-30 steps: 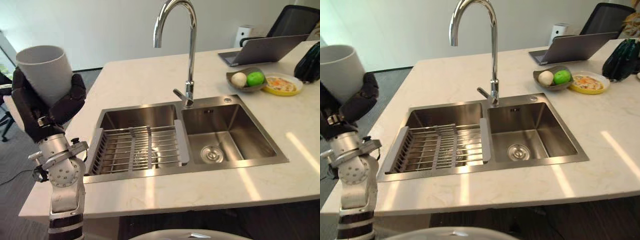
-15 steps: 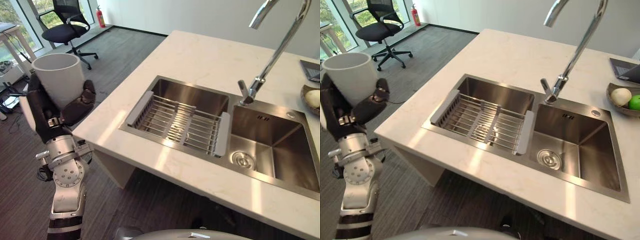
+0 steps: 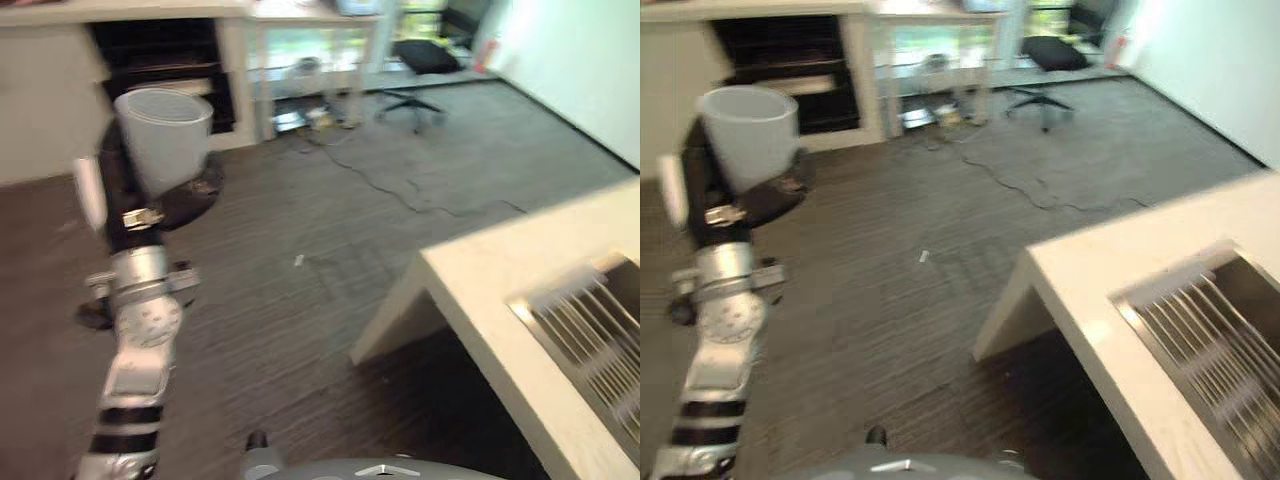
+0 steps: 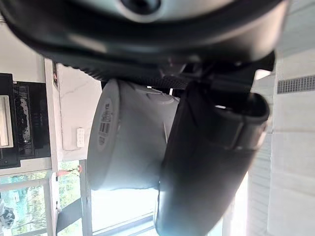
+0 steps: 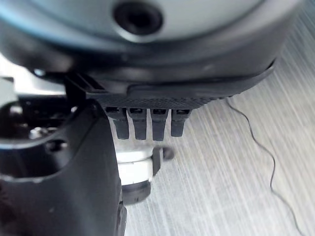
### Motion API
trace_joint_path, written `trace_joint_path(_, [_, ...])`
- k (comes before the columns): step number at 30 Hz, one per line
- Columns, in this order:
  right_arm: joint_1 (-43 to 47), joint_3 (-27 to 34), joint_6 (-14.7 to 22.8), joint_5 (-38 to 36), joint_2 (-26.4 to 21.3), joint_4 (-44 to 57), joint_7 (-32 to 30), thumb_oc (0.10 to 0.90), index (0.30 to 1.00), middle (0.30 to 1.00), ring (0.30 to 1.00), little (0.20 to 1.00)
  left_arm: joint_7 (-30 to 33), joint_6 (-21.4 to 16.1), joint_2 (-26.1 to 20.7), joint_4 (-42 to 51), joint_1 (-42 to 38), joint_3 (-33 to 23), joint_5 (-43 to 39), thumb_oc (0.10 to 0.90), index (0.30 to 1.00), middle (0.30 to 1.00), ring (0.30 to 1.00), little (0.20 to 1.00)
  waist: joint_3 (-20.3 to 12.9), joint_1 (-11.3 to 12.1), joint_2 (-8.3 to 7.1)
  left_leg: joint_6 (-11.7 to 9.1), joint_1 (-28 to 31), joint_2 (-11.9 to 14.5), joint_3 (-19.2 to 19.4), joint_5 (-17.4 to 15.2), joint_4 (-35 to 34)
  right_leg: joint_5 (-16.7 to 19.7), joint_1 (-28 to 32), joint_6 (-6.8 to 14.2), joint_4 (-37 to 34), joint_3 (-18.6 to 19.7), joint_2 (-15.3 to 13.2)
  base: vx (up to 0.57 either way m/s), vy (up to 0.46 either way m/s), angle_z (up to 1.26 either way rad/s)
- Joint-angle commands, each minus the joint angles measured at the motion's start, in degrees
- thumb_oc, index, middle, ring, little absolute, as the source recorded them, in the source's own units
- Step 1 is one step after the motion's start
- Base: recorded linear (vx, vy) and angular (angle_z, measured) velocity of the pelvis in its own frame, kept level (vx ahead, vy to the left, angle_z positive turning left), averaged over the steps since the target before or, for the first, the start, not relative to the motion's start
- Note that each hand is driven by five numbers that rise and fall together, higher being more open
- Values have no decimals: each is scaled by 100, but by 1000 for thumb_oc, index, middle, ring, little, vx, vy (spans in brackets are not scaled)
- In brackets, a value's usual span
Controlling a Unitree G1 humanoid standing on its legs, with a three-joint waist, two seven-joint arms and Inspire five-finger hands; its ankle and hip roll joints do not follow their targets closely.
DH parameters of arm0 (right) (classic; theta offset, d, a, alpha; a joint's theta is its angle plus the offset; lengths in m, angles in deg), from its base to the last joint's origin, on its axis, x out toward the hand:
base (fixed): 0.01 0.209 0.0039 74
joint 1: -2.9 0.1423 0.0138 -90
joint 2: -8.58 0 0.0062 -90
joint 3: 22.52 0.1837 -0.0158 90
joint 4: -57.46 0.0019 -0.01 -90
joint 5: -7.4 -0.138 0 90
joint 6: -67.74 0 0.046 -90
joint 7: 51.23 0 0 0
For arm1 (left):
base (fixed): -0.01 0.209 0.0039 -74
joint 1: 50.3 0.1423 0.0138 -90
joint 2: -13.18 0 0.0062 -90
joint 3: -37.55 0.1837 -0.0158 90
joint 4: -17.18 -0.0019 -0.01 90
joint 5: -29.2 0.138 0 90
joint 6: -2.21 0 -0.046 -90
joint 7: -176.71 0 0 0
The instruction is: Place the dishes in the dishwasher.
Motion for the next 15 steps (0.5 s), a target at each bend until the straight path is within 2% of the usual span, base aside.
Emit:
trace_joint_path(1, [275,-200,276,-592,-74,126,-218,800,900,900,900,900,-241,-445,-336,641,-613,157,-20,400,300,300,300,300,-151,-269,-64,-455,803,-712,-105,39,-564,1160,-302,560,-353,-278,-338,325,110,190])
trace_joint_path(2, [223,-221,324,-650,-90,171,-300,800,900,900,900,900,-263,-456,-323,652,-707,324,35,400,300,300,300,300,-111,-183,-52,-452,804,-889,-543,43,-564,1226,-435,548,-436,-61,-195,314,110,176])
trace_joint_path(3, [220,-213,326,-649,-88,169,-301,800,900,900,900,900,-261,-449,-318,661,-707,333,39,400,300,300,300,300,-110,-219,-44,-453,804,-889,-592,40,-564,1212,-418,543,-442,-108,-202,284,29,157])
trace_joint_path(4, [263,-275,290,-570,-97,171,-362,800,900,900,900,900,-262,-447,-305,714,-693,385,80,400,300,300,300,300,-68,-117,-59,-452,827,-911,-804,23,-564,1249,-391,527,-447,-251,-281,169,-82,155])
trace_joint_path(5, [305,-317,278,-571,-89,204,-383,800,900,900,900,900,-343,-406,-306,772,-659,346,90,400,300,300,300,300,-72,60,-133,-469,781,-938,-961,41,-564,1181,-169,410,-647,-453,-472,163,-82,121])
trace_joint_path(7, [305,-315,276,-571,-86,203,-383,800,900,900,900,900,-345,-398,-307,784,-653,346,92,400,300,300,300,300,-69,39,-137,-469,785,-943,-984,41,-564,1182,-146,407,-671,-477,-482,76,-68,123])
trace_joint_path(8, [467,-424,235,-400,-149,151,-407,800,900,900,900,900,-347,-403,-254,768,-574,267,98,400,300,300,300,300,-149,174,-176,-534,700,-956,-1044,52,-564,1196,85,369,-960,-685,-583,107,-99,138])
trace_joint_path(9, [535,-481,247,-264,-220,181,-444,800,900,900,900,900,-315,-414,-196,716,-536,262,18,400,300,300,300,300,-172,251,-196,-595,657,-924,-939,92,-564,1205,145,374,-1017,-815,-636,138,-117,130])
trace_joint_path(11, [544,-386,253,-256,-341,227,-481,800,900,900,900,900,-327,-395,-89,693,-418,245,-126,400,300,300,300,300,-202,187,-253,-674,587,-798,-649,90,-564,1179,278,393,-1042,-1109,-763,99,-63,94])
trace_joint_path(12, [542,-388,253,-256,-343,227,-480,800,900,900,900,900,-328,-394,-88,695,-415,243,-126,400,300,300,300,300,-202,182,-252,-675,589,-798,-653,90,-564,1178,282,393,-1043,-1114,-763,109,-93,140])
trace_joint_path(13, [566,-188,271,-467,-418,211,-554,800,900,900,900,900,-314,-384,-83,715,-223,154,-128,400,300,300,300,300,-252,148,-245,-698,585,-753,-500,106,-564,1186,369,398,-1086,-1212,-778,98,-78,115])
trace_joint_path(15, [597,-1,274,-700,-390,136,-546,800,900,900,900,900,-342,-368,-66,723,-5,32,-121,400,300,300,300,300,-354,115,-209,-691,638,-723,-416,76,-564,1142,443,394,-1088,-1193,-793,122,-46,48])
